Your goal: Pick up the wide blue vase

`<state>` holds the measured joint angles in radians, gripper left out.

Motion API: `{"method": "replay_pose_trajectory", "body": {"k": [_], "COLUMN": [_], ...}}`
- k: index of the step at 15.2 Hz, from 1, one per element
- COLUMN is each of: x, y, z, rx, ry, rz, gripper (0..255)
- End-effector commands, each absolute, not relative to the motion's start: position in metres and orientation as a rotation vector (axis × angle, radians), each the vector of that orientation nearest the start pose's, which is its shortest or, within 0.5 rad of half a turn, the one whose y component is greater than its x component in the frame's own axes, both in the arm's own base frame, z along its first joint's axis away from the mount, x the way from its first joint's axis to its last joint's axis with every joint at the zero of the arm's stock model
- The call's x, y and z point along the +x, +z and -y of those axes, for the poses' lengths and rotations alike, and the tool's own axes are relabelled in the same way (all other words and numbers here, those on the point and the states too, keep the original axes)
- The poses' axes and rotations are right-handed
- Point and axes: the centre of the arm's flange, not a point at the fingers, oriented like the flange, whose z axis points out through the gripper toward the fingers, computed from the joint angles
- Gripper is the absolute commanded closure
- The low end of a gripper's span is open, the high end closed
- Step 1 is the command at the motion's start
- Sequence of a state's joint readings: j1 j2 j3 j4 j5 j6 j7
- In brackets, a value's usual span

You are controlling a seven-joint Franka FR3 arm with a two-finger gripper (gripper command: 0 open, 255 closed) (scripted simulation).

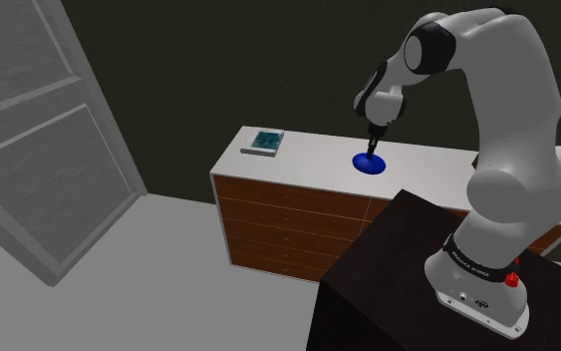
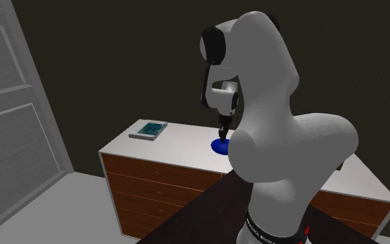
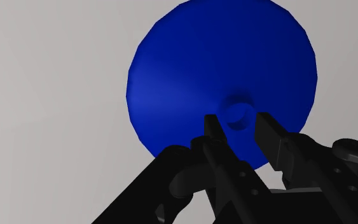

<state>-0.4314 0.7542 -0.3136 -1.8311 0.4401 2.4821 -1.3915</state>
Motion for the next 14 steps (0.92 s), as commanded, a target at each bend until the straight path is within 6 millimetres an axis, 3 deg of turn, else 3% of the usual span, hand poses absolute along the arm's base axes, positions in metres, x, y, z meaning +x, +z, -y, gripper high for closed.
{"method": "replay_pose_trajectory", "body": {"k": [1, 14], "x": [0.469, 0.469], "y": [0.139, 0.203], "z": [0.424, 0.424], "rx": [-3.034, -3.034], "ry": [-0.029, -0.029], "rz": [0.559, 0.559], "gripper": [255, 255]}}
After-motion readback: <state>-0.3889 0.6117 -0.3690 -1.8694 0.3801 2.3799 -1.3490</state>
